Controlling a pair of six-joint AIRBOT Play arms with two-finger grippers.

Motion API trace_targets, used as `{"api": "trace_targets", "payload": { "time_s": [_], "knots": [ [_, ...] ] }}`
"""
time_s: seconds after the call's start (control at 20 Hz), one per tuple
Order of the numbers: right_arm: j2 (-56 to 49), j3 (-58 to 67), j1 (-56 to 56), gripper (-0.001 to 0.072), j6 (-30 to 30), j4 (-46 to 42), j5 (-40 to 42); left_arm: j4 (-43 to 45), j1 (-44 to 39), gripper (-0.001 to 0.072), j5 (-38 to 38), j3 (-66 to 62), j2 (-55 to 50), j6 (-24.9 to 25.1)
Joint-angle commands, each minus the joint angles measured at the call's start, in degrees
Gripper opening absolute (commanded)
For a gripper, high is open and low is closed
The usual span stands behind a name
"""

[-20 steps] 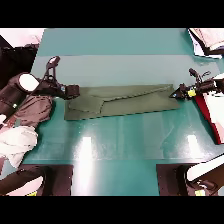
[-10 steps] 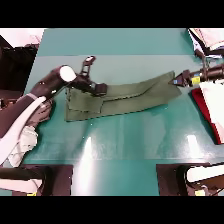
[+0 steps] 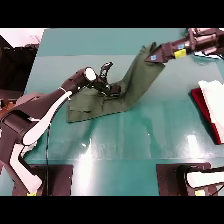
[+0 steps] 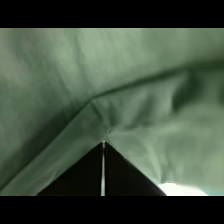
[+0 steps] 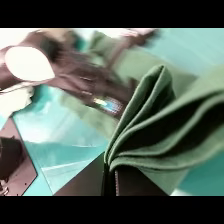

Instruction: Fold the shirts.

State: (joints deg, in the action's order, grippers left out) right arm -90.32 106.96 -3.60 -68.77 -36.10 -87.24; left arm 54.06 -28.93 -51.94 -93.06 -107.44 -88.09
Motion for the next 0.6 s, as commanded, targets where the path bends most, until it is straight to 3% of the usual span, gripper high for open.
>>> {"api": "trace_targets", "payload": {
  "time_s": [0.0,0.3,0.55],
  "knots": [
    [-2.8,6.5,-6.0,0.0015,-2.4,-0.1,0.2,-0.3,-0.1,0.0026,0.4,-0.6,-1.0,0.0],
    [-5.5,8.9,-9.7,0.0015,-2.8,-0.1,1.8,1.3,3.0,0.0024,-2.5,-0.7,1.1,0.0],
    [-5.6,8.9,-13.7,0.0015,-2.8,-0.1,7.0,17.1,11.6,0.0025,-9.9,-0.7,13.5,0.0]
  ]
}}
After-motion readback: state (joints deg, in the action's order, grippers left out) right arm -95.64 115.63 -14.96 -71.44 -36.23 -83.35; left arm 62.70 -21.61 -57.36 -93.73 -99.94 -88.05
